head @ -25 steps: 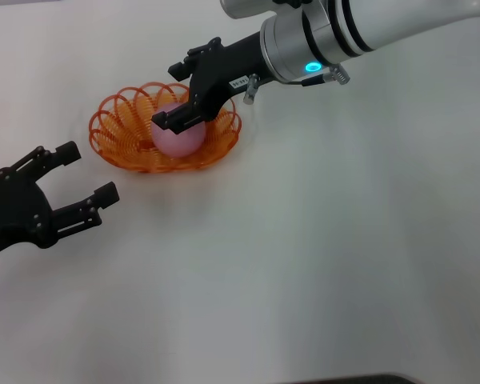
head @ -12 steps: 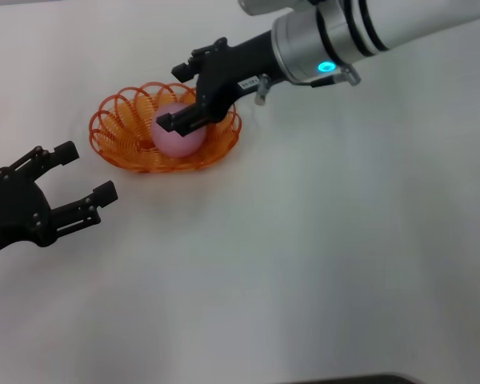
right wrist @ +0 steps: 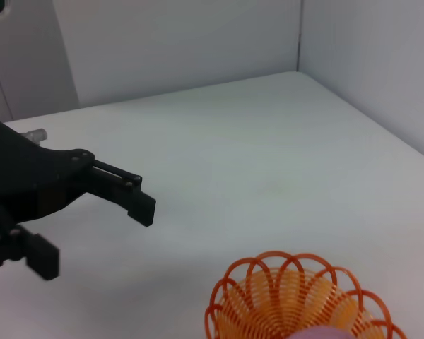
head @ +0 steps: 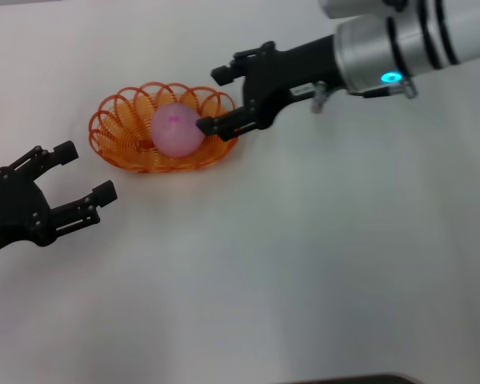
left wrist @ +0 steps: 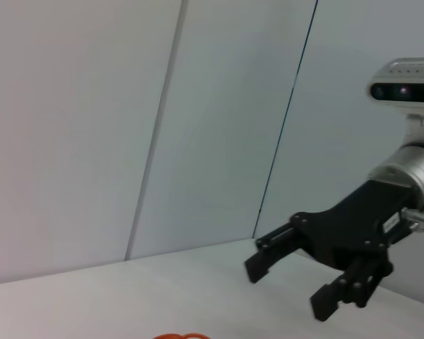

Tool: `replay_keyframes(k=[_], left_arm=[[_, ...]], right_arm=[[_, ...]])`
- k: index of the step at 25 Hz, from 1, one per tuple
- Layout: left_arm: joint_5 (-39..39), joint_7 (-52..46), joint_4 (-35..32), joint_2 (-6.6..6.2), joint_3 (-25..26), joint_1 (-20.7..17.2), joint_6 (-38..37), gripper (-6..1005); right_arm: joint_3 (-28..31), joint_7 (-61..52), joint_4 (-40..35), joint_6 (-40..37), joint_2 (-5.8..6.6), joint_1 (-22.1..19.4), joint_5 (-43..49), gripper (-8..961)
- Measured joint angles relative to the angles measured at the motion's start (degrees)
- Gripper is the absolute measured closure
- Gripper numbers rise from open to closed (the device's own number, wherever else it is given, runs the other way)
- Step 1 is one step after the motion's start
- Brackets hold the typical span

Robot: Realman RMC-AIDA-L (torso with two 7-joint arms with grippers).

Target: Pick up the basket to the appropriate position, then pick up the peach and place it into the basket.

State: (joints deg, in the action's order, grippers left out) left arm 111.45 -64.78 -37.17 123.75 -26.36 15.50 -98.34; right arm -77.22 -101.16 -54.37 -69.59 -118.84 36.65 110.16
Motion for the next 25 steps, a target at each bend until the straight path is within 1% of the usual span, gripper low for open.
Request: replay_keyframes(k=[3, 7, 11, 14, 19, 25], left_arm=[[0.0, 0.0, -0.1, 0.0, 0.1, 0.1, 0.0, 61], [0.0, 0.0, -0.1, -0.06, 0.1, 0.1, 0.0, 60], [0.0, -0.1, -0.1, -0.08, 0.3, 0.1, 0.0, 61], [0.0, -0.2, -0.2, -0.09, 0.3, 0.2, 0.0, 61], [0.0, -0.2, -0.2, -0.09, 0.3, 0.5, 0.0, 61], [0.0, -0.3, -0.1, -0.09, 0.3, 0.8, 0.0, 61]], right_arm=[[2.7, 0.2, -2.5, -2.8, 0.18, -2.7, 0.1, 76], [7.9, 0.4, -6.2, -8.0, 0.19, -6.0, 1.7, 77], [13.8, 0.4, -9.2, -13.5, 0.19, -8.6, 3.8, 77], [17.2, 0.8, -10.4, -16.0, 0.19, -10.0, 4.6, 77], [18.7, 1.7, -10.5, -17.5, 0.11, -10.8, 5.0, 78], [19.4, 4.4, -9.8, -17.8, -0.53, -11.1, 4.8, 78]])
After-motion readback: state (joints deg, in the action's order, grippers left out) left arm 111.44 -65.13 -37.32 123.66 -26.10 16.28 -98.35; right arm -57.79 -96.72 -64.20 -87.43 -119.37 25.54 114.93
